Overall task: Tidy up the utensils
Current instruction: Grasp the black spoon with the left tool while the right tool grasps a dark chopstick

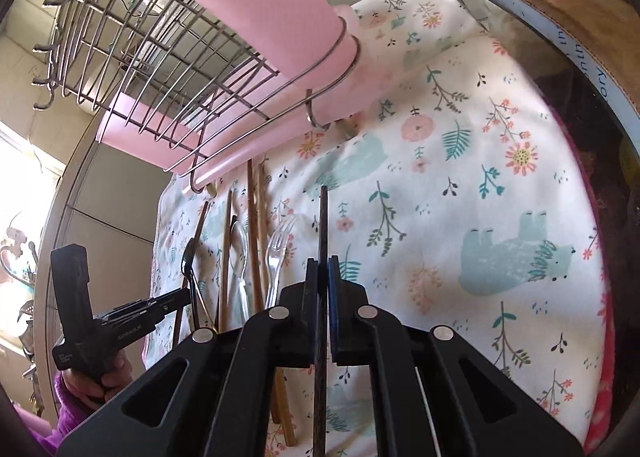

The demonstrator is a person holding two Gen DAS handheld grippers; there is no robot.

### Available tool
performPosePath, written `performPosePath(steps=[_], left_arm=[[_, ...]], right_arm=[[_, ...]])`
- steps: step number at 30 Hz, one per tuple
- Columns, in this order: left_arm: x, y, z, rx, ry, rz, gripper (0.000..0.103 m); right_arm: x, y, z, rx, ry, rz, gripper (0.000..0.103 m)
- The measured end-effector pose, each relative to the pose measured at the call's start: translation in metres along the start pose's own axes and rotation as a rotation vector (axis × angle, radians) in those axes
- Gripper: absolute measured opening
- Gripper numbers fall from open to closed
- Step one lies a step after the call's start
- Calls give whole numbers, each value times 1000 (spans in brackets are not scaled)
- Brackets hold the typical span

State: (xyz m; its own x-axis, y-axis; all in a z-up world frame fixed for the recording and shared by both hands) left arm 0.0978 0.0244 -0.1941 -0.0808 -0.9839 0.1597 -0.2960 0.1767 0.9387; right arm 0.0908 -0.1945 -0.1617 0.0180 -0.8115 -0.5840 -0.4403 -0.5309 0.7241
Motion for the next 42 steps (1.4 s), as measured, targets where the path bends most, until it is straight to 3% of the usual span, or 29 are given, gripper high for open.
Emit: performPosePath(steps=[7,12,14,19,25,27,31,35,42], left_arm=[[-6,-4,-15,-26,18,14,12],[2,0,-27,1,15,43,13],[11,1,-31,7,-8,57,19],[17,-2,-35,22,-48,7,30],[2,-2,-34,-1,-33,-40,30],[-5,9,-35,26,20,-6,28],[2,35,-44,81,29,101,28],[13,20,-49,6,78,181,28],[10,-4,-59,-46,216,224,28]], right_arm=[[7,-12,-8,-18,-12,6,5],[7,-21,-12,-27,-4,-1,5],[7,-25,-13,-34,-8,1,5],[11,-27,-13,-39,-14,-3,5],[14,-22,-13,-41,-18,-8,5],[16,-20,-14,-38,-20,-7,5],[19,-18,-14,-38,-26,-13,5],[21,-16,-14,-36,-27,-19,5],[23,-14,-14,-38,-25,-24,5]])
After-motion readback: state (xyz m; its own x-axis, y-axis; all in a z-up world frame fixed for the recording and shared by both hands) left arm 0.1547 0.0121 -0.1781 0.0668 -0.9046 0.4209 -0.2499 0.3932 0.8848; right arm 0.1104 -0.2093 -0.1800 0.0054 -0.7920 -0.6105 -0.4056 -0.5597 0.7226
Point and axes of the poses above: each gripper's, at about its wrist camera, not at the fingertips, and y roughly against the way its jaws point, x to its right, z to its underside, the point moved 7 cm from there along -y, roughly the way its jaws point, and after that the axes turned 1 degree about -z, right-handed, at the moved point
